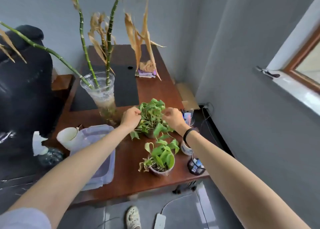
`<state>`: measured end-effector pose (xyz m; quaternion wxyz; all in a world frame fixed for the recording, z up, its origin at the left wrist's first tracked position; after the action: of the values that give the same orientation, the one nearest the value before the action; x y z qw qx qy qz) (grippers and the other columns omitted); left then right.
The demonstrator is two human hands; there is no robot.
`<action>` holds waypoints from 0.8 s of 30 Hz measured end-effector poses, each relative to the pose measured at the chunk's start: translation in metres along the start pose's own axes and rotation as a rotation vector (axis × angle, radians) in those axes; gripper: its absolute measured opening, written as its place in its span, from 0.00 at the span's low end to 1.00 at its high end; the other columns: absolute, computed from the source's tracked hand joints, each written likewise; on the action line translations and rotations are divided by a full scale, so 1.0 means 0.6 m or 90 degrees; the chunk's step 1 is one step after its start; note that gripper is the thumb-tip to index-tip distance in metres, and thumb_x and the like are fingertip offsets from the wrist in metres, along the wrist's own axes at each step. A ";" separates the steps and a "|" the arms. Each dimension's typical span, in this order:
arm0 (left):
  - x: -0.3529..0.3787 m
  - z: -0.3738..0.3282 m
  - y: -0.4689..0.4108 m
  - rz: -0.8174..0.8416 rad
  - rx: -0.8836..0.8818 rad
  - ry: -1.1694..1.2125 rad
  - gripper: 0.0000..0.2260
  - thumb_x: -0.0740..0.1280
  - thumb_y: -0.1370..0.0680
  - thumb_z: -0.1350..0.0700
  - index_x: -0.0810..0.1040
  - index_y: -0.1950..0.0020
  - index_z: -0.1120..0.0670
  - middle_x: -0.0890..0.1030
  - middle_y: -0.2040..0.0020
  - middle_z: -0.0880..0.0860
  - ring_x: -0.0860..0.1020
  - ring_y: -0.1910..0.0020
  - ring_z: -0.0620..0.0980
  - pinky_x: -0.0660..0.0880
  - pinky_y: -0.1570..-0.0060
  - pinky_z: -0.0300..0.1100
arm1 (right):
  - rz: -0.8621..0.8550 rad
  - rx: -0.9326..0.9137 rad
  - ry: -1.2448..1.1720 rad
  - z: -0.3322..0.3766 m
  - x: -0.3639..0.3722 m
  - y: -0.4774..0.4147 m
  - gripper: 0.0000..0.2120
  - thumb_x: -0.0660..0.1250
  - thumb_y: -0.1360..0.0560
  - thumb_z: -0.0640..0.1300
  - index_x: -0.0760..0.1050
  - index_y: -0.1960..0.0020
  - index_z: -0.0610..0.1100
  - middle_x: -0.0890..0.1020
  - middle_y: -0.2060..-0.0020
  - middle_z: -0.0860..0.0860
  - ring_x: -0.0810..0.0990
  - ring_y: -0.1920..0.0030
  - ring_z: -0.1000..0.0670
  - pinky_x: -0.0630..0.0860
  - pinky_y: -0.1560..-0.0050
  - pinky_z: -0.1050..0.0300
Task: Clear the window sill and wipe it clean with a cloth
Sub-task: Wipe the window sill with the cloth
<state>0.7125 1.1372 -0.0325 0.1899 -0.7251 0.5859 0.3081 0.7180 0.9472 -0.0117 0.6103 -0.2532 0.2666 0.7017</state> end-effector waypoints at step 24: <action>0.603 -0.521 0.385 0.359 0.795 -0.584 0.15 0.60 0.23 0.58 0.71 0.38 0.57 0.72 0.41 0.56 0.73 0.42 0.57 0.68 0.45 0.49 | -0.281 0.365 -0.133 -0.520 -0.490 0.416 0.13 0.59 0.25 0.37 0.78 0.45 0.35 0.82 0.49 0.40 0.79 0.46 0.42 0.77 0.44 0.50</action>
<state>0.6041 0.6174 -0.0243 0.6940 -0.1137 0.6737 0.2272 0.5169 0.4941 -0.0230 0.8168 -0.0507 0.3274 0.4723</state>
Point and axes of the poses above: each hand's wrist, its own y-axis away from the middle knuckle, its own x-axis out of the palm, z = x × y, the point moved 4 cm from there along -y, towards the middle knuckle
